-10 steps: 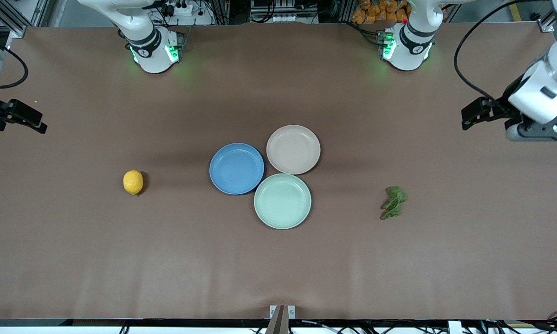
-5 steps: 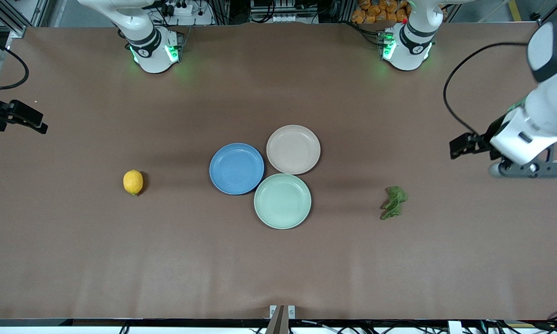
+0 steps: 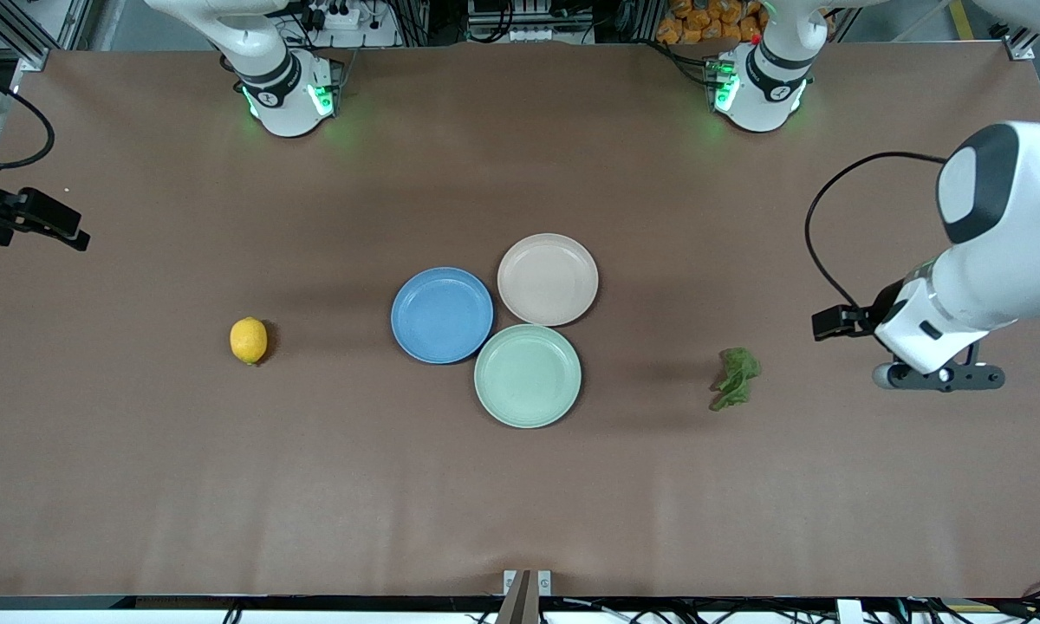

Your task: Place lemon and lettuce in plates

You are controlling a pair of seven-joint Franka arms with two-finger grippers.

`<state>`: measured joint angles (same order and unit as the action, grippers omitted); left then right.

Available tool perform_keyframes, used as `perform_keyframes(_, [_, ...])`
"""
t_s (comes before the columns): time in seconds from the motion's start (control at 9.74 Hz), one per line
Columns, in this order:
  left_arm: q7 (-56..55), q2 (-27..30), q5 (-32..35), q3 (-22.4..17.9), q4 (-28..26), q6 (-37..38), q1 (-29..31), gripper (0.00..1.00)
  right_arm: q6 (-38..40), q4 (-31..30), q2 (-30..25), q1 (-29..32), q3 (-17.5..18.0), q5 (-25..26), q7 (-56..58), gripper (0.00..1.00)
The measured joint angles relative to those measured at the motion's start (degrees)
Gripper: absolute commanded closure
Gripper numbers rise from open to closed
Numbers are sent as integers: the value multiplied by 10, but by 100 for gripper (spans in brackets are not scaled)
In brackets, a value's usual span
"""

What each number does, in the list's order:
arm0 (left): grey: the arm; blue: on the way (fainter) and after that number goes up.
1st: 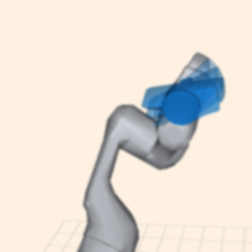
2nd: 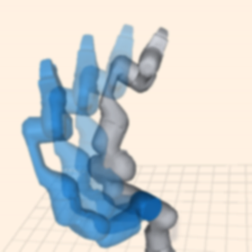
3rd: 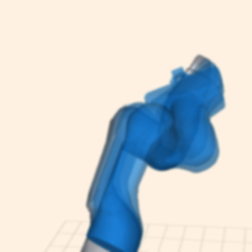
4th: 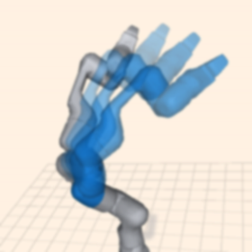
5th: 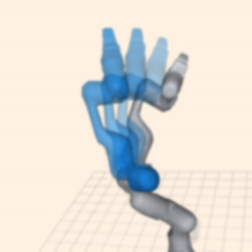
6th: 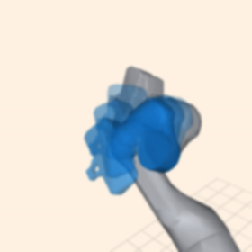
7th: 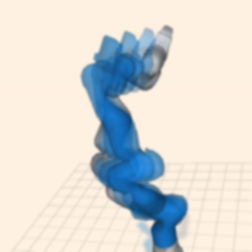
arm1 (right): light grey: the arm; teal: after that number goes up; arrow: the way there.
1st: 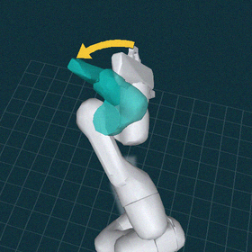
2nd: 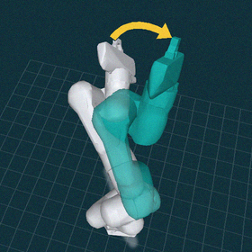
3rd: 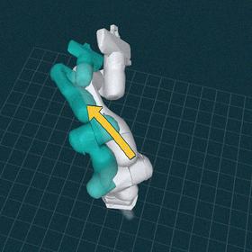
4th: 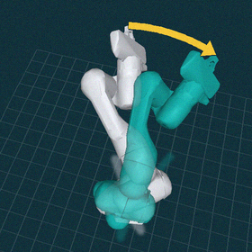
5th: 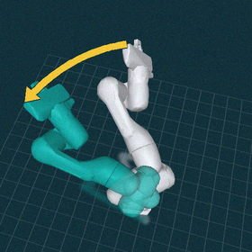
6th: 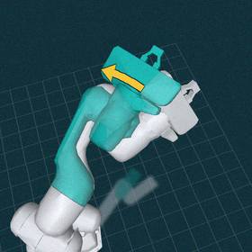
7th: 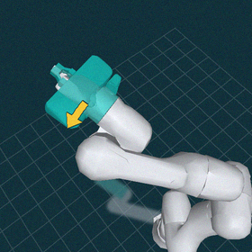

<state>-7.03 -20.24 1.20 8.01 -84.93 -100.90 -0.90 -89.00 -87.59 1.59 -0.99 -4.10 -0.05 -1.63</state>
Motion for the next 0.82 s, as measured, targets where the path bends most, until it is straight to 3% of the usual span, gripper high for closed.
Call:
perform_keyframes(0.51, [0,-10,0,2,-10,-10,-7,0,19,-1,1,0,0,0,0,0])
perform_keyframes(0.82, [1,-29,0,3,-33,-60,-13,0,22,-3,4,0,0,0,0,0])
